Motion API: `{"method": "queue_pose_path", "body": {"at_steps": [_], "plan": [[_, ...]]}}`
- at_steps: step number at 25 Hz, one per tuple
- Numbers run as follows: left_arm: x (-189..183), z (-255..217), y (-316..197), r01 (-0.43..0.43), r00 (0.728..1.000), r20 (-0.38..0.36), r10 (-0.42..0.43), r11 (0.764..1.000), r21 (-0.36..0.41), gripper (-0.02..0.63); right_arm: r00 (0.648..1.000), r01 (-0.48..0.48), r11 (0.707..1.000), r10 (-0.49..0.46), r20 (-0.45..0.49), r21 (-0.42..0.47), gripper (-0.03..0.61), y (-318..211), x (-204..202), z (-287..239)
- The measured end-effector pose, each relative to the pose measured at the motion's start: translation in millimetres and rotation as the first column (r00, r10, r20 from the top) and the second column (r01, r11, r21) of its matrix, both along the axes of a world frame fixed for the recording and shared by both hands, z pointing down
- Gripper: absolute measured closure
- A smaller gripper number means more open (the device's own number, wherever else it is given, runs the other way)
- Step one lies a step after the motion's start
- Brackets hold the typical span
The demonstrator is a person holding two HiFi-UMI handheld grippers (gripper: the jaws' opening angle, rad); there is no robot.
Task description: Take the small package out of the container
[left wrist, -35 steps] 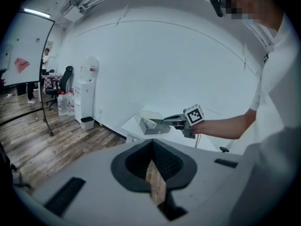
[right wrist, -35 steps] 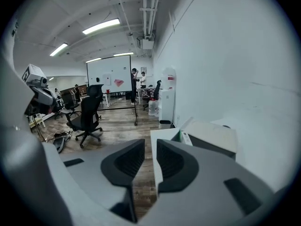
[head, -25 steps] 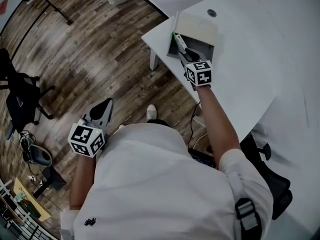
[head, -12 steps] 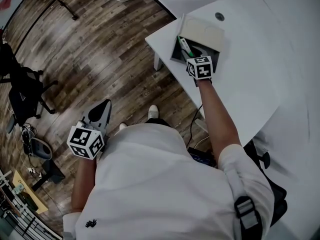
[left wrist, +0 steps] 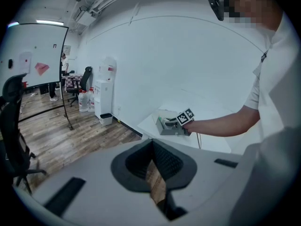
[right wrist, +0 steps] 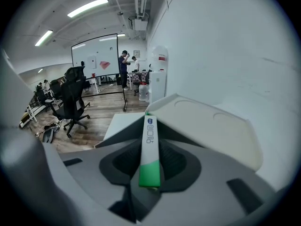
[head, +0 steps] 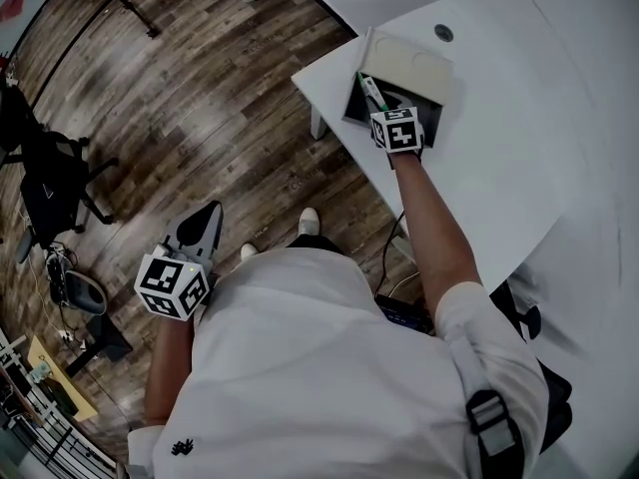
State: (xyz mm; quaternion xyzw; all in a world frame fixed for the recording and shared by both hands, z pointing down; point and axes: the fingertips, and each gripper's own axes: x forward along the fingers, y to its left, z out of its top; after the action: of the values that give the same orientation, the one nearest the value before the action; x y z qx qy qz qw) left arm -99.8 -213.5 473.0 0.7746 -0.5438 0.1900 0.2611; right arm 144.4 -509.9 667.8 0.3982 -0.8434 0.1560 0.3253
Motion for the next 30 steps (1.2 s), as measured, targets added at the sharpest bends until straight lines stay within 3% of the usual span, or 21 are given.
{"method": "queue_pose_path", "body": {"at_steps": [11,30], "plan": [[-5.2,3.1,5.9,0.022,1.000,-0.012,-0.022,1.000,-0.021,0.606,1.000,-0.007,1.000,0.007,-0.001,-0.001,0.483,1.1,-1.7,-5.3],[-12.6,-0.6,18.2,-0.099,0.993,-0.056,0.101,0.994,0.044,0.607,0.998,-0.061,0.993,0.058,0.027,0.099,0.485,35.2,2.8,-89.7]]}}
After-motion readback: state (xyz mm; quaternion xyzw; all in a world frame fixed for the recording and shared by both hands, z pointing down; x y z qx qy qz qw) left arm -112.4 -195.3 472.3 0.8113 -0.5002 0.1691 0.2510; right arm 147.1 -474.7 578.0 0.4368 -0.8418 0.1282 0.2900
